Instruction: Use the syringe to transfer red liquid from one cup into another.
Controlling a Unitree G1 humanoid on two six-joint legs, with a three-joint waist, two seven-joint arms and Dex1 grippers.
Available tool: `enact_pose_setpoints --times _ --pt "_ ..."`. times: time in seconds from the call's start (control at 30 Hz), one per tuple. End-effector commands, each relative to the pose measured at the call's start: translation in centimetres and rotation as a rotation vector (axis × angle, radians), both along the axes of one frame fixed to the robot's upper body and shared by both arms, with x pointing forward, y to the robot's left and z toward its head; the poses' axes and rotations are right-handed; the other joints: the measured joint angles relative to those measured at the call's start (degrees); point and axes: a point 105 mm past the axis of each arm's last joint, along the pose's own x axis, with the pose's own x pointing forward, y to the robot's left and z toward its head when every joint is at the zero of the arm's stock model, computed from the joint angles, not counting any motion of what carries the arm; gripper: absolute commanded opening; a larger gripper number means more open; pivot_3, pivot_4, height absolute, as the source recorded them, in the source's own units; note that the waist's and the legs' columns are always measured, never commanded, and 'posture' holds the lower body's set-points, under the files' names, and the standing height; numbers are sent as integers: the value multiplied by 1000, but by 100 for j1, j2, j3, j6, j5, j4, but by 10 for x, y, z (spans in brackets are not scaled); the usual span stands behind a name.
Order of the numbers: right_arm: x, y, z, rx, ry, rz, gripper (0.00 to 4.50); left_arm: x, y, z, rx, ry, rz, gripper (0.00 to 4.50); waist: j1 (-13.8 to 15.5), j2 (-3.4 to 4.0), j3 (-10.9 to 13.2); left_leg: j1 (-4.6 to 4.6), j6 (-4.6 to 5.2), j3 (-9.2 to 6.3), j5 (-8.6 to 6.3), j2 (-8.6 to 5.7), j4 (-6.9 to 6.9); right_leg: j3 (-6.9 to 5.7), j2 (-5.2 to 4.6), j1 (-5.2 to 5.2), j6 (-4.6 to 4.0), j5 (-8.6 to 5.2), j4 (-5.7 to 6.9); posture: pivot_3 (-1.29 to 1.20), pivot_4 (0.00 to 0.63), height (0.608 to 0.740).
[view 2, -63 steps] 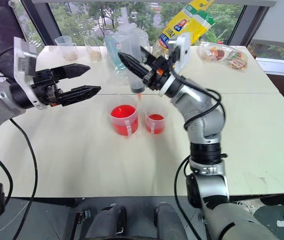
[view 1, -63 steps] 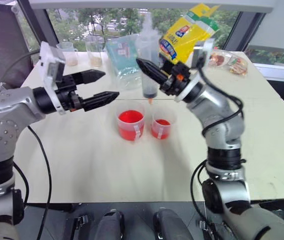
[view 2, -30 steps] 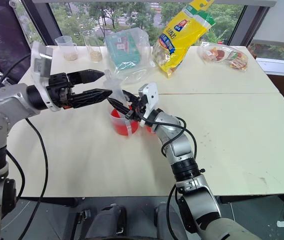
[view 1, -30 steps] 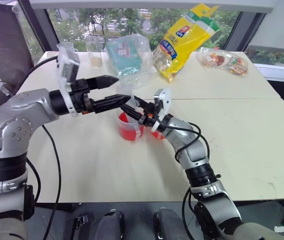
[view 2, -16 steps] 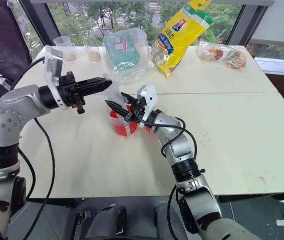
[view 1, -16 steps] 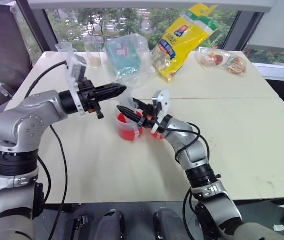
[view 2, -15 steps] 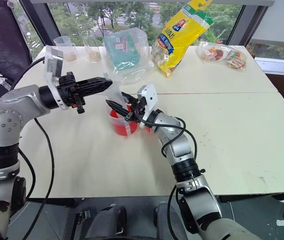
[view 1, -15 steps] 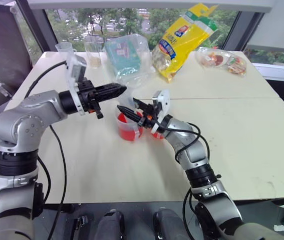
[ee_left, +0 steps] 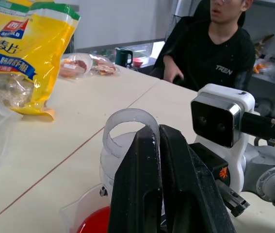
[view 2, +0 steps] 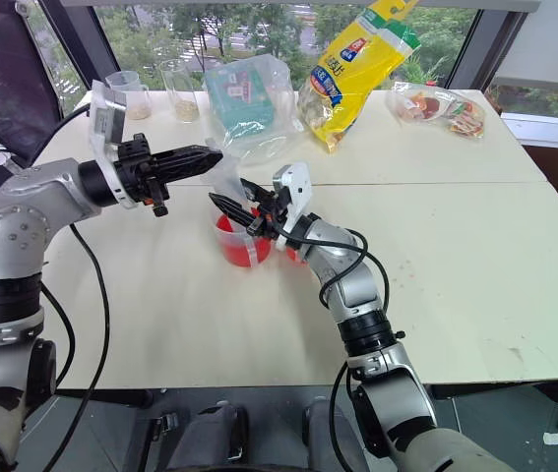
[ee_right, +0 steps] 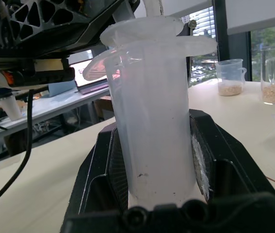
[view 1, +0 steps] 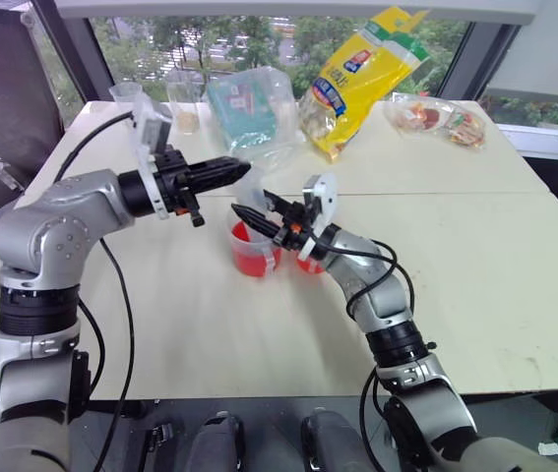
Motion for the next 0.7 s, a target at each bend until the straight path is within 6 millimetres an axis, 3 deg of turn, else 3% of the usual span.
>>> enact_pose_setpoints --times 0.03,0.7 --pt "-9 12 -19 -76 48 88 1375 -10 4 42 -20 -179 14 90 -1 0 0 0 0 0 0 0 0 0 0 0 0 0 0 0 150 740" --pt "-6 15 -31 -110 74 111 1375 -12 15 65 -15 -274 71 90 -2 0 0 0 0 0 0 0 0 0 0 0 0 0 0 0 150 740"
